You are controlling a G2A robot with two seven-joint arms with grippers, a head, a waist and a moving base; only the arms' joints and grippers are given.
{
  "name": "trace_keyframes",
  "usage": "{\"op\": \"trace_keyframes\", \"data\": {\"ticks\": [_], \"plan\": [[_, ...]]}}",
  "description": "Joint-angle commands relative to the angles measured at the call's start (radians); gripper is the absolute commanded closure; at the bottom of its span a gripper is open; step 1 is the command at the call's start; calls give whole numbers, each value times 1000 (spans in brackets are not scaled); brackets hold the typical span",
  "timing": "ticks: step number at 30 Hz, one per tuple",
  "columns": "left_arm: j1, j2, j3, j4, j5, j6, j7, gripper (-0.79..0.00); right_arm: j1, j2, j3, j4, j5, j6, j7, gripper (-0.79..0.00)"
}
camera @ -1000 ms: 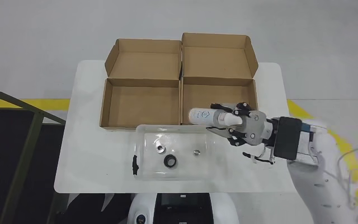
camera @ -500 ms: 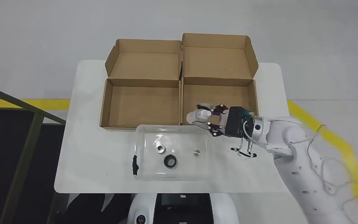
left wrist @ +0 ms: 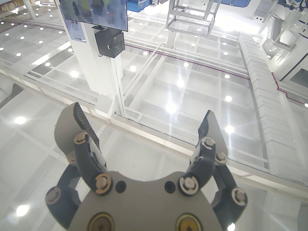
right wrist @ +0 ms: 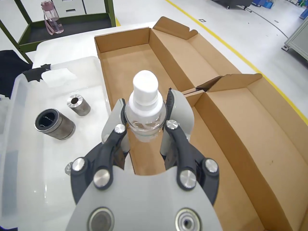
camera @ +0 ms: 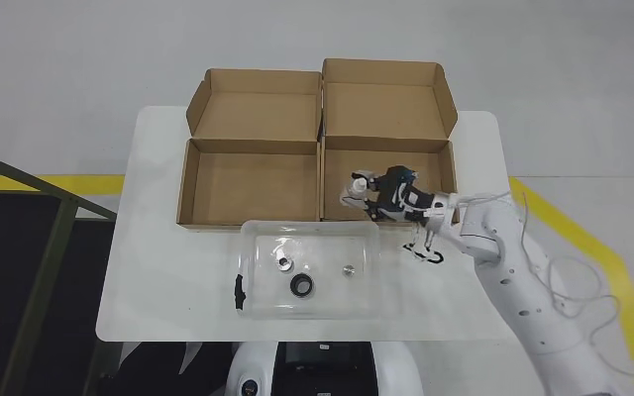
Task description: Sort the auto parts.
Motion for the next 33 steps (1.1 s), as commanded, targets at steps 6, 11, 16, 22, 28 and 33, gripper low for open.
{"op": "trace_keyframes", "data": {"ticks": [6,11,16,22,28,33], "plan": [[0,0,0,0,0,0,0,-785,67,-14,-49,94,13,0,2,0],[0,0,0,0,0,0,0,-785,132,-29,-98,188,31,-2,15,0],[0,0,0,0,0,0,0,-785,193,-48,-151,273,20,7,8,0],[0,0,0,0,0,0,0,-785,250,-69,-202,354,15,11,-11,0],[0,0,0,0,0,0,0,-785,288,-88,-238,432,16,18,-27,0],[0,0,0,0,0,0,0,-785,312,-99,-255,484,15,21,-42,0]]}}
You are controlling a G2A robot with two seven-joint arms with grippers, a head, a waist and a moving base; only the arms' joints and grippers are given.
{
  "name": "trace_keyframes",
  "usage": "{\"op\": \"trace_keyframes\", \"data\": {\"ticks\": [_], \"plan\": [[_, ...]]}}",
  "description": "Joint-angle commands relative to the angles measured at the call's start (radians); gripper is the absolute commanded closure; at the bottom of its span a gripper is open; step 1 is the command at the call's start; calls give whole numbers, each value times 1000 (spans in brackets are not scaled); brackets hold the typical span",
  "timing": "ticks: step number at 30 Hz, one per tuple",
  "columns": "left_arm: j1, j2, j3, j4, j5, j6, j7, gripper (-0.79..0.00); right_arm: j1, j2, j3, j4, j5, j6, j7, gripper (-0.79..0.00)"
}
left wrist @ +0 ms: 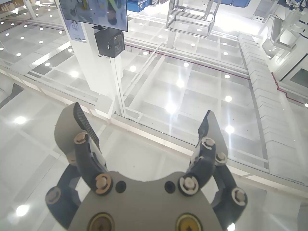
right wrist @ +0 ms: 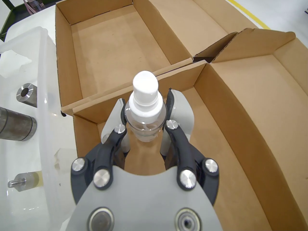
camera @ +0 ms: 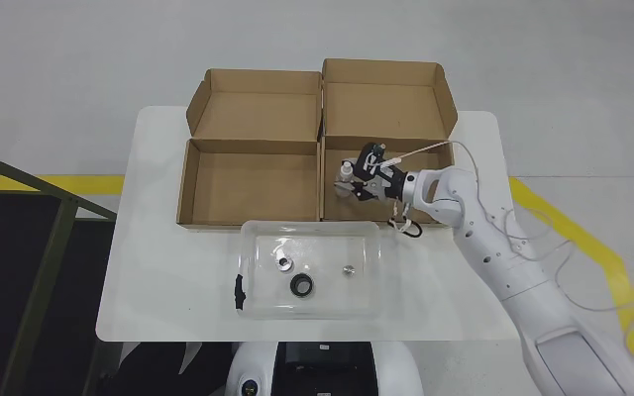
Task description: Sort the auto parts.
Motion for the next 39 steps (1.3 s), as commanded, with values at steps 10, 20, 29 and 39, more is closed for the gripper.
{"op": "trace_keyframes", "data": {"ticks": [10,20,29,39], "plan": [[0,0,0,0,0,0,0,-785,25,-15,-22,73,-21,-17,-30,-369],[0,0,0,0,0,0,0,-785,18,-9,3,37,-27,-50,-44,-785],[0,0,0,0,0,0,0,-785,-82,41,129,-206,-59,-76,-2,-785],[0,0,0,0,0,0,0,-785,-256,93,239,-571,16,-196,178,-785]]}}
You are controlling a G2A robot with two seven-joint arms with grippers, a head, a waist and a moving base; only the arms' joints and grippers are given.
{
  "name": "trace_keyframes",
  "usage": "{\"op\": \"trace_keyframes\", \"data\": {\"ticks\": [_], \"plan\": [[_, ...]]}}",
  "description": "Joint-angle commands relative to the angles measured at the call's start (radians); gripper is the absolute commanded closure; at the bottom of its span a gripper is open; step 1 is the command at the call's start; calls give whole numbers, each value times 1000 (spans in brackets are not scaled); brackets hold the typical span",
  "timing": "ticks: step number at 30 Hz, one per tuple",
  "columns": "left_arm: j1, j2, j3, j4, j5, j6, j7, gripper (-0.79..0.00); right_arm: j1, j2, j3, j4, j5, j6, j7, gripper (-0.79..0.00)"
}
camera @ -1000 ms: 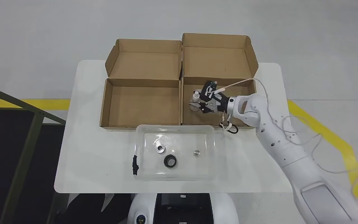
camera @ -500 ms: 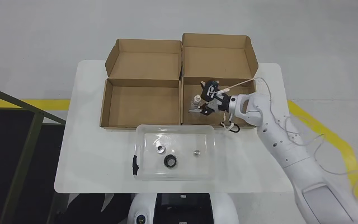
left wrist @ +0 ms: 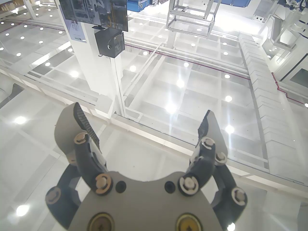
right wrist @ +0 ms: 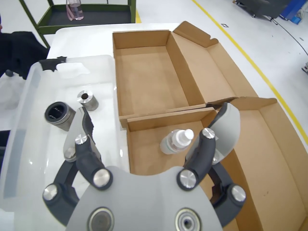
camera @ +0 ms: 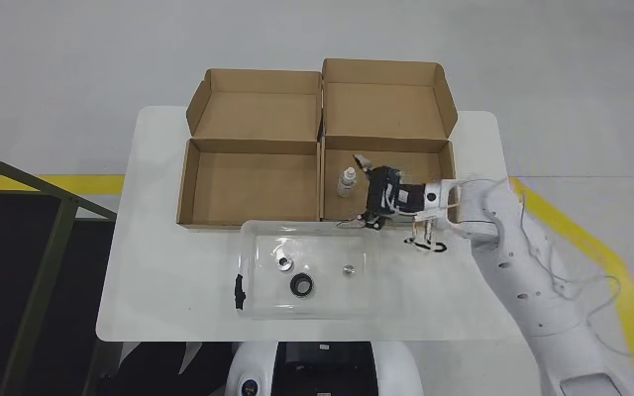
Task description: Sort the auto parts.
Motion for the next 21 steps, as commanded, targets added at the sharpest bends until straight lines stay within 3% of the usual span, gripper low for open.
{"op": "trace_keyframes", "data": {"ticks": [1,9,21], "plan": [[0,0,0,0,0,0,0,-785,-40,9,12,-77,11,-9,43,-785],[0,0,0,0,0,0,0,-785,-196,40,53,-284,12,7,203,-785],[0,0,0,0,0,0,0,-785,-312,68,45,-405,-31,40,391,-785]]}}
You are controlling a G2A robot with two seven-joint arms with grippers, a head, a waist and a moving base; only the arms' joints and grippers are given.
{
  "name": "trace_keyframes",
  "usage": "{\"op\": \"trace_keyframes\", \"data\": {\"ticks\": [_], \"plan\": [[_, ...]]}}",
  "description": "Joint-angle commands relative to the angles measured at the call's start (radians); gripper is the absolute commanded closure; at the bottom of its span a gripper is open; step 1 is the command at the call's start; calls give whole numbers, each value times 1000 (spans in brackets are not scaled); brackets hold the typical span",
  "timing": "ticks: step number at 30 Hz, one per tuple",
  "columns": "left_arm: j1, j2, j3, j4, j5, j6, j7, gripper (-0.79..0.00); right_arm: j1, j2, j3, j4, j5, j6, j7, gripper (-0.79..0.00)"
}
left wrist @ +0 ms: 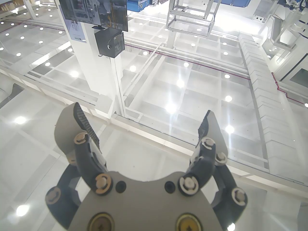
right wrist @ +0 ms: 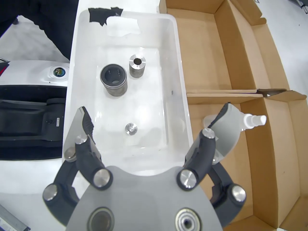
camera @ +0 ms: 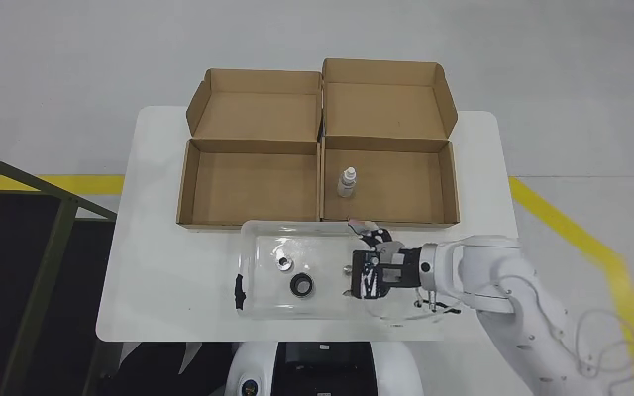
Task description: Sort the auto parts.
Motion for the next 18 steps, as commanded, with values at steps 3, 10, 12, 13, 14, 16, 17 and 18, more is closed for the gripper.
{"op": "trace_keyframes", "data": {"ticks": [3,10,12,13,14,16,17,18], "plan": [[0,0,0,0,0,0,0,-785,-18,5,-16,-22,-26,25,58,-785],[0,0,0,0,0,0,0,-785,-24,7,-64,-25,-58,73,117,-785],[0,0,0,0,0,0,0,-785,-16,7,-75,-8,-59,80,119,-785],[0,0,0,0,0,0,0,-785,-10,6,-80,3,-60,83,119,-785],[0,0,0,0,0,0,0,-785,-4,6,-86,14,-60,86,117,-785],[0,0,0,0,0,0,0,-785,8,5,-99,36,-61,87,113,-785],[0,0,0,0,0,0,0,-785,15,4,-105,48,-61,88,111,-785],[0,0,0,0,0,0,0,-785,22,3,-112,58,-61,89,109,-785]]}}
